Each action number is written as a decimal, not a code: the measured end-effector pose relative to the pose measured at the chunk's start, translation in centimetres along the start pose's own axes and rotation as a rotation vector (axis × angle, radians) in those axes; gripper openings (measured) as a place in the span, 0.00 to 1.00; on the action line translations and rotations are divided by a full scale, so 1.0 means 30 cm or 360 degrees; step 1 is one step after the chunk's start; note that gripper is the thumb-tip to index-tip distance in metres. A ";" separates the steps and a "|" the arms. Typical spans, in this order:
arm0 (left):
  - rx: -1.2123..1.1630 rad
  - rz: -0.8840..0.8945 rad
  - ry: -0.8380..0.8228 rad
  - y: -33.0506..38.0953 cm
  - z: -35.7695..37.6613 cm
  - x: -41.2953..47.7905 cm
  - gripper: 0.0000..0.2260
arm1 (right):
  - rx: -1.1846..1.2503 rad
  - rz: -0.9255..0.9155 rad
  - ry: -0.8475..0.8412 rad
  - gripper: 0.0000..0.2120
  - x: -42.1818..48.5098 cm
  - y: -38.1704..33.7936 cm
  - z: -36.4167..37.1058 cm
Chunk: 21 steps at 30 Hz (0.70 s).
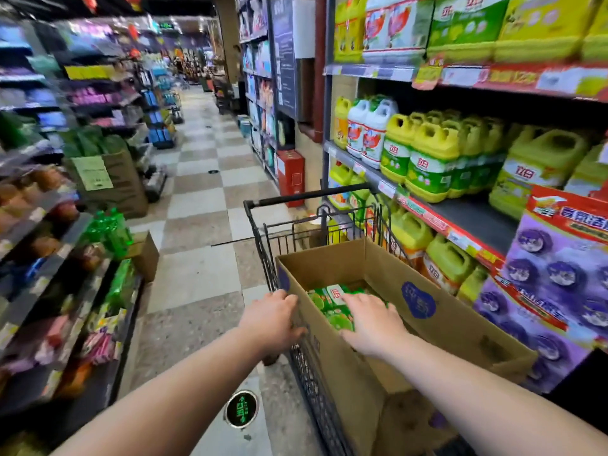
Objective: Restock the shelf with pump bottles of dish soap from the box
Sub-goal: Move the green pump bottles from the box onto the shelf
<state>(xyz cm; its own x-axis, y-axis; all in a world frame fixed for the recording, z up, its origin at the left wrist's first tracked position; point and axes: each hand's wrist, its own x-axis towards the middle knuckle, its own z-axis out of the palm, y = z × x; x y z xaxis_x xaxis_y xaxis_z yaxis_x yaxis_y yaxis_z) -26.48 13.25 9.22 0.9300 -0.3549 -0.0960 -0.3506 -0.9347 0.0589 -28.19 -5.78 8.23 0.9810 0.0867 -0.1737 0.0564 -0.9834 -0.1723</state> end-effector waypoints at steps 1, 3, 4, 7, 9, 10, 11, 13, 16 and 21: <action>-0.0007 0.0008 0.0005 -0.003 -0.001 0.048 0.25 | 0.0006 0.0028 -0.0013 0.34 0.039 0.026 -0.006; 0.0000 0.0038 -0.0037 -0.001 0.016 0.130 0.25 | 0.0018 0.0106 -0.0079 0.34 0.099 0.081 -0.002; 0.0023 0.0061 -0.0067 0.001 0.030 0.157 0.25 | 0.0021 0.0140 -0.0117 0.34 0.113 0.103 0.007; 0.0043 0.0122 -0.0147 0.020 0.069 0.259 0.26 | 0.0065 0.0256 -0.0198 0.34 0.146 0.185 0.038; 0.0022 0.0149 -0.0173 0.035 0.087 0.323 0.27 | 0.0079 0.0344 -0.0227 0.34 0.154 0.237 0.053; 0.0021 0.0174 -0.0194 0.048 0.099 0.361 0.27 | 0.0087 0.0401 -0.0247 0.34 0.156 0.269 0.065; 0.0025 0.0192 -0.0224 0.059 0.114 0.396 0.27 | 0.0097 0.0458 -0.0275 0.34 0.158 0.298 0.077; 0.0049 0.0248 -0.0320 0.088 0.152 0.471 0.28 | 0.0157 0.0592 -0.0343 0.33 0.157 0.354 0.112; 0.0105 0.0353 -0.0461 0.136 0.208 0.581 0.28 | 0.0253 0.0770 -0.0461 0.31 0.166 0.418 0.166; 0.0178 0.0606 -0.0633 0.189 0.312 0.786 0.27 | 0.0430 0.1022 -0.0524 0.28 0.248 0.490 0.227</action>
<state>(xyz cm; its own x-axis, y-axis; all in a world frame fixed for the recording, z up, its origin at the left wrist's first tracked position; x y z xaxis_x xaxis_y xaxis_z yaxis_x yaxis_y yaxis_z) -7.57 -0.62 -2.01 0.6296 -0.6283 -0.4569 -0.6832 -0.7278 0.0593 -21.34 -18.51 -2.19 0.6976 -0.4037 -0.5920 -0.5944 -0.7873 -0.1635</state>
